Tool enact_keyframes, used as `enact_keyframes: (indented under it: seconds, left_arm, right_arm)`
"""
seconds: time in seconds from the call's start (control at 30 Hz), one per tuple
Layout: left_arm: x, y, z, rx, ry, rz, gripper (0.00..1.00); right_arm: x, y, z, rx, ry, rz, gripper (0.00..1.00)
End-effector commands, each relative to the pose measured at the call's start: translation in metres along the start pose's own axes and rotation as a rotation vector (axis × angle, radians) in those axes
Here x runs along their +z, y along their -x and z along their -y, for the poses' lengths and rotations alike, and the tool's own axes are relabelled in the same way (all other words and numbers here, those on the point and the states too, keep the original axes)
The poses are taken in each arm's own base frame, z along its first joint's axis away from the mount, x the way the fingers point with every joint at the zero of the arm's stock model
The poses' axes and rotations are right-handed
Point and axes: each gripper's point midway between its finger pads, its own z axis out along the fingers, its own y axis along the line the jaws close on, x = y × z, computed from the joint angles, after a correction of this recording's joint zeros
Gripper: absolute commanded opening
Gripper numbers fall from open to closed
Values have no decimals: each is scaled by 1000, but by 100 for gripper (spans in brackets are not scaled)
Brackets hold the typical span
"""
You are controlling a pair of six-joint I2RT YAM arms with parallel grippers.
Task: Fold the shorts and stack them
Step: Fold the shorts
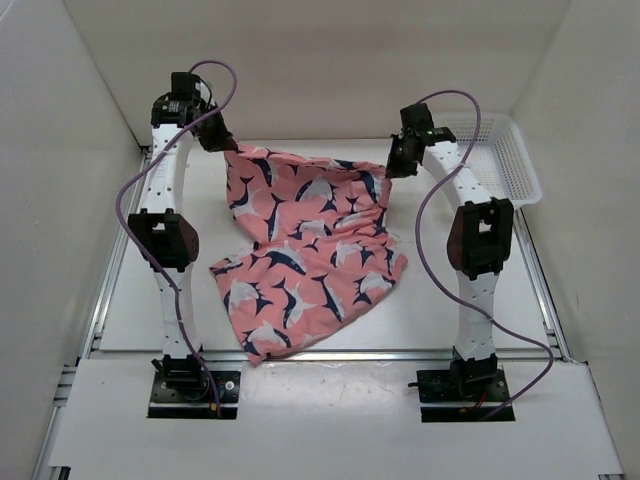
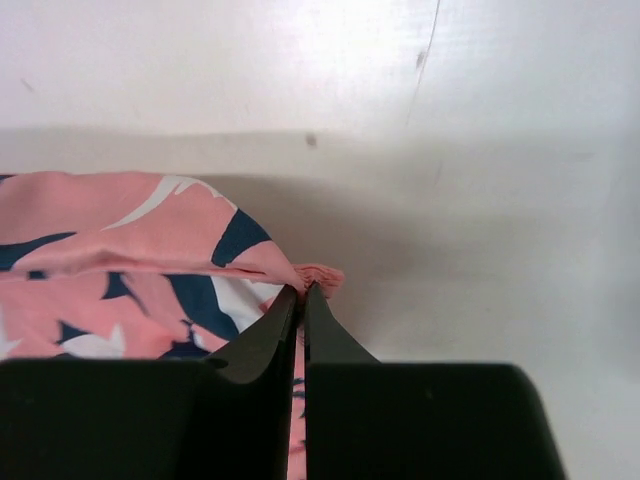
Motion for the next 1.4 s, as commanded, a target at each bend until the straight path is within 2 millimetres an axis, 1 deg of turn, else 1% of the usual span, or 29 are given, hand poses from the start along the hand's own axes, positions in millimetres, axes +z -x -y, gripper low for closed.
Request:
enact_keyframes:
  seconds: [0.0, 0.1, 0.17, 0.23, 0.27, 0.3, 0.33, 0.37, 0.4, 0.43, 0.47, 0.5, 0.53, 0.6, 0.63, 0.67, 0.7, 0.73, 0.77, 0.83, 0.87, 0.9, 0.97, 1.0, 1.03, 1.07, 1.1, 1.23, 1.37]
  left_arm:
    - [-32, 35, 26, -41, -149, 102, 10]
    - [-41, 43, 36, -52, -218, 117, 10]
    - [-62, 43, 46, -48, -249, 132, 10]
    - [-70, 30, 49, -53, -243, 102, 10]
    - [-75, 24, 51, -49, -229, 100, 10]
    - [-91, 7, 60, -27, -235, 82, 10]
    - [-98, -4, 60, -28, -213, 68, 10]
    - [-103, -15, 58, -14, -187, 63, 10]
    - [-133, -22, 66, 5, -194, 97, 10]
    - [-124, -52, 59, -2, -158, 27, 10]
    - [-130, -67, 56, 1, -143, 12, 10]
    - [-158, -76, 62, 5, -163, 51, 10]
    - [-146, -112, 52, -19, -130, -28, 10]
    - [-153, -143, 52, -19, -140, -45, 10]
    - [-173, -162, 63, 9, -178, -30, 10]
    - [-163, -198, 51, -16, -149, -113, 10]
    - [-164, -215, 50, -16, -148, -128, 10]
    - [-178, -228, 51, -10, -173, -105, 10]
    - [-169, -267, 44, -29, -152, -195, 10]
    - [-180, -295, 40, -38, -180, -208, 10]
    - [-175, -322, 28, -36, -151, -257, 10]
    - [-175, -332, 23, -65, -140, -267, 10]
    - [-174, -360, 6, -84, -122, -300, 10]
    - [-173, -369, 1, -107, -115, -318, 38]
    - [-172, -379, -2, -110, -122, -348, 60]
    - [-168, -389, -11, -126, -97, -371, 75]
    - [-169, -393, -12, -127, -105, -382, 81]
    - [-165, -397, -22, -127, -52, -385, 85]
    - [-156, -407, -38, -164, 45, -417, 75]
  right_arm:
    - [-44, 51, -12, 14, 12, 165, 0]
    - [-65, 62, -12, 19, 22, 208, 0]
    - [-76, 60, -12, 19, 24, 214, 0]
    - [-82, 56, -10, 29, 19, 223, 0]
    - [-98, 58, -11, 38, 21, 250, 0]
    - [-91, 41, -4, 39, 6, 212, 0]
    - [-93, 39, -1, 50, -4, 226, 0]
    - [-108, 37, 1, 51, -9, 245, 0]
    - [-111, 32, 2, 63, -7, 248, 0]
    - [-103, 13, 12, 80, -35, 211, 0]
    - [-117, 11, 12, 80, -24, 238, 0]
    - [-118, 4, 17, 94, -42, 238, 0]
    - [-130, -3, 17, 98, -44, 251, 0]
    - [-120, -38, 34, 110, -90, 191, 0]
    - [-120, -50, 40, 122, -108, 176, 0]
    - [-130, -55, 45, 137, -119, 201, 0]
    - [-120, -85, 59, 145, -157, 146, 0]
    - [-129, -91, 61, 146, -149, 162, 0]
    - [-130, -102, 66, 161, -164, 154, 0]
    - [-130, -132, 77, 170, -190, 127, 0]
    - [-131, -141, 83, 179, -209, 125, 0]
    - [-131, -150, 88, 189, -223, 118, 0]
    - [-132, -173, 101, 220, -263, 99, 13]
    - [-132, -177, 103, 220, -265, 97, 26]
    - [-137, -179, 103, 221, -258, 109, 47]
    - [-139, -182, 104, 221, -259, 107, 54]
    - [-142, -181, 100, 214, -235, 110, 60]
    - [-168, -183, 89, 210, -168, 147, 63]
    - [-182, -198, 87, 273, -122, 165, 57]
